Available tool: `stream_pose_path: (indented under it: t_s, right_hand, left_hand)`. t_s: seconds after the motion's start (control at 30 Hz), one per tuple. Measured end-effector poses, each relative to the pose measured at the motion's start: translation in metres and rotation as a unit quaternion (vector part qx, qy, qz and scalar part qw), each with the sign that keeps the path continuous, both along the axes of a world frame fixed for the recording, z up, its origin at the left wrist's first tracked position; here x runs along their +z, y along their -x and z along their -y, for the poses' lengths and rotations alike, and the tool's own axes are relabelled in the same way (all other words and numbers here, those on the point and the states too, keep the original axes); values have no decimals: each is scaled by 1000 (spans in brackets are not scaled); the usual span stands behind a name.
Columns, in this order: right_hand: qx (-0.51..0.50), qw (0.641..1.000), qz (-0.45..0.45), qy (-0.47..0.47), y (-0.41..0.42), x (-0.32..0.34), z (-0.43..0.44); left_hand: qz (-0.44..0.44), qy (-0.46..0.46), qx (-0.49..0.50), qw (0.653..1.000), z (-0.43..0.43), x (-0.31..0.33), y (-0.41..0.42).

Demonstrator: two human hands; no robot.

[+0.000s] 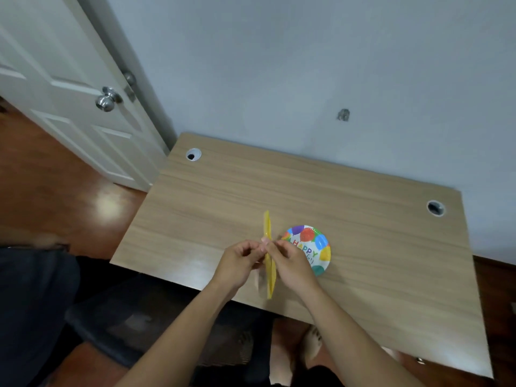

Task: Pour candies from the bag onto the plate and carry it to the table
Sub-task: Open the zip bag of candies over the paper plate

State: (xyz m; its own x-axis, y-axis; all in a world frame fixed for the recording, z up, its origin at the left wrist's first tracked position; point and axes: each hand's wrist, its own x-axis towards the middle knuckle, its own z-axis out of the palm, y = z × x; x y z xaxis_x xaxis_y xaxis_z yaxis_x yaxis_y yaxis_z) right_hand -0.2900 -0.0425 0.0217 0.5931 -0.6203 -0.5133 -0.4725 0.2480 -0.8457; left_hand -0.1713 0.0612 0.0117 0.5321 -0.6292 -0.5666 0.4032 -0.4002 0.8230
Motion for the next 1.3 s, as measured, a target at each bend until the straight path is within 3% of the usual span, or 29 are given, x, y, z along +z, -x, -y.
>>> stream_pose_path:
  t_s: [0.2, 0.43, 0.57, 0.8, 0.93, 1.1, 1.2, 1.3]
  right_hand:
    - [-56, 997, 29, -37, 33, 13, 8]
    - [-19, 999, 15, -36, 56, 19, 13]
    - [10, 999, -4, -48, 59, 25, 5]
    - [-62, 992, 14, -106, 70, 29, 2]
    - [-85, 985, 43, -143, 76, 25, 0]
    - [-26, 976, 83, -201, 91, 23, 2]
    - [24, 972, 78, -222, 95, 26, 11]
    - [46, 981, 47, -181, 92, 30, 16]
  left_hand:
    - [2, 27, -73, 997, 9, 12, 16]
    - [82, -7, -123, 989, 11, 30, 33]
    - [248, -68, -194, 947, 11, 42, 48]
    - [378, -31, -290, 878, 8, 40, 58]
    - [335, -11, -320, 886, 7, 40, 53]
    - [254, 2, -306, 918, 4, 43, 48]
    - [277, 27, -315, 908, 2, 43, 51]
    - [293, 32, -292, 910, 3, 42, 61]
